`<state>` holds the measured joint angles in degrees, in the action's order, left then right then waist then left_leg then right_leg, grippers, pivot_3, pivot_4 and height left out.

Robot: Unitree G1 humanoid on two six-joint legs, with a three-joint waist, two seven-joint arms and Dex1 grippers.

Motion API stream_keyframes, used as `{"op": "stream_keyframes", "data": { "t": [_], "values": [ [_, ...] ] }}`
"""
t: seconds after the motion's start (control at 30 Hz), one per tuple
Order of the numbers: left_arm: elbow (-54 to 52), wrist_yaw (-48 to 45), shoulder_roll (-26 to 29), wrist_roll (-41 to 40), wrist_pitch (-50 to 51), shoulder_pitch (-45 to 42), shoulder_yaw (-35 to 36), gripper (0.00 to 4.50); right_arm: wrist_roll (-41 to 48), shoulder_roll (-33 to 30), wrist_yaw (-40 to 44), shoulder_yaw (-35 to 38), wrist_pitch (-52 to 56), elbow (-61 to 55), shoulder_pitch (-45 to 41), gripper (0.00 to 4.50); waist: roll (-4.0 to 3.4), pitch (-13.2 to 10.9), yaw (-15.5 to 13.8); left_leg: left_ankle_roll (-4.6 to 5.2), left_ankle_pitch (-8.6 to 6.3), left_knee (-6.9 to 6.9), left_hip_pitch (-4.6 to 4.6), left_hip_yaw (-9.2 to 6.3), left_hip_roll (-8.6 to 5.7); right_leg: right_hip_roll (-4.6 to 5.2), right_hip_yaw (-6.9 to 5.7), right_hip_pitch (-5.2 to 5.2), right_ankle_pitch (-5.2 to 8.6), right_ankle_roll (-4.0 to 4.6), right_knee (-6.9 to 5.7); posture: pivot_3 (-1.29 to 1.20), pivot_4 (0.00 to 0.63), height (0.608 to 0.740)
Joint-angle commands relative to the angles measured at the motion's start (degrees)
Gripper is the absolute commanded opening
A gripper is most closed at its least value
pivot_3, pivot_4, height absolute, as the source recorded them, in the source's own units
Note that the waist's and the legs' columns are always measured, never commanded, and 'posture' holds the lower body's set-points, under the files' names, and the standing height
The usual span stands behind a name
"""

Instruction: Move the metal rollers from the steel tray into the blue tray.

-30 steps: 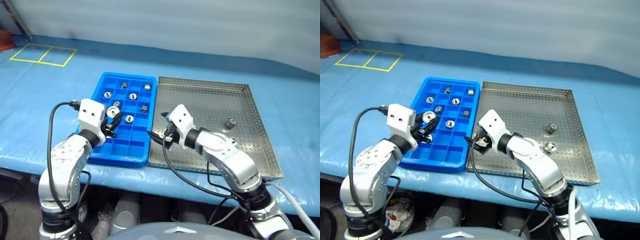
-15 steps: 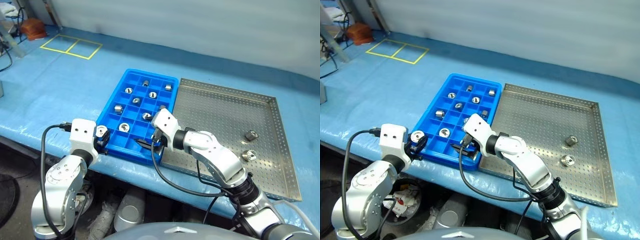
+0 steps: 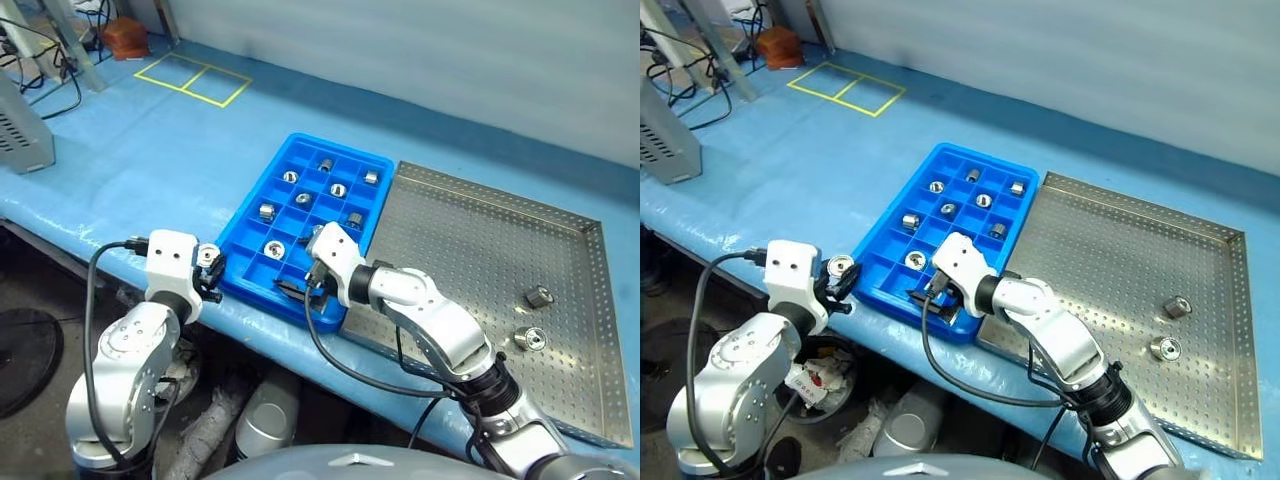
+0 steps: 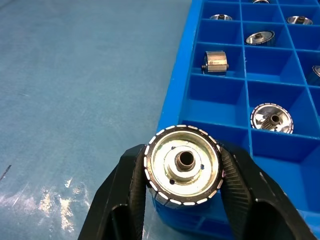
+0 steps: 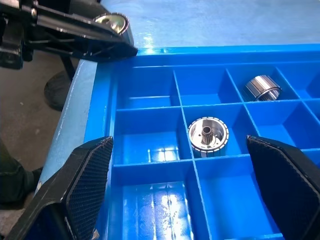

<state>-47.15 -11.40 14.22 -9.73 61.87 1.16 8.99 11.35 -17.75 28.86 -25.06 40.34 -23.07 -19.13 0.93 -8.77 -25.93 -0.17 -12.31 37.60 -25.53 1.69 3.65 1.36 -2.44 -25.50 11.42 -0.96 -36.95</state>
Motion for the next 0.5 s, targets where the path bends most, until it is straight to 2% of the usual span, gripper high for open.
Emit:
{"op": "stream_keyframes", "data": {
  "t": [0.03, 0.17, 0.5],
  "values": [
    [-1.08, -0.09, -0.57, -1.69, -1.93, -2.94, 1.20, 1.76, -0.25, 0.02, -0.57, 1.58, 0.01, -3.27, 0.11, 4.50, 0.00, 0.00, -0.34, -0.01, -0.01, 0.03, 0.00, 0.00, 0.00, 0.01, -0.01, 0.02, 0.06, 0.11, 0.00, 0.47, 0.150, 0.740],
    [-1.27, -0.90, -1.23, -3.90, -1.70, -5.72, 0.85, 1.76, -0.32, -0.18, -1.25, 1.99, 0.51, -4.14, 0.82, 4.50, 0.00, 0.01, -0.43, -0.08, -0.05, 0.22, 0.00, -0.03, 0.00, 0.03, -0.04, 0.04, 0.15, 0.24, 0.00, 0.45, 0.150, 0.740],
    [5.75, -0.58, 0.50, -2.71, -1.88, -4.56, -3.11, 1.76, -0.48, -0.70, -2.53, 3.25, 1.68, -6.30, 2.41, 4.50, -0.02, 0.02, 0.44, -0.01, -0.01, 0.23, -0.03, -0.02, 0.01, 0.01, -0.04, 0.07, 0.14, 0.25, -0.06, 0.40, 0.150, 0.740]
  ]
}}
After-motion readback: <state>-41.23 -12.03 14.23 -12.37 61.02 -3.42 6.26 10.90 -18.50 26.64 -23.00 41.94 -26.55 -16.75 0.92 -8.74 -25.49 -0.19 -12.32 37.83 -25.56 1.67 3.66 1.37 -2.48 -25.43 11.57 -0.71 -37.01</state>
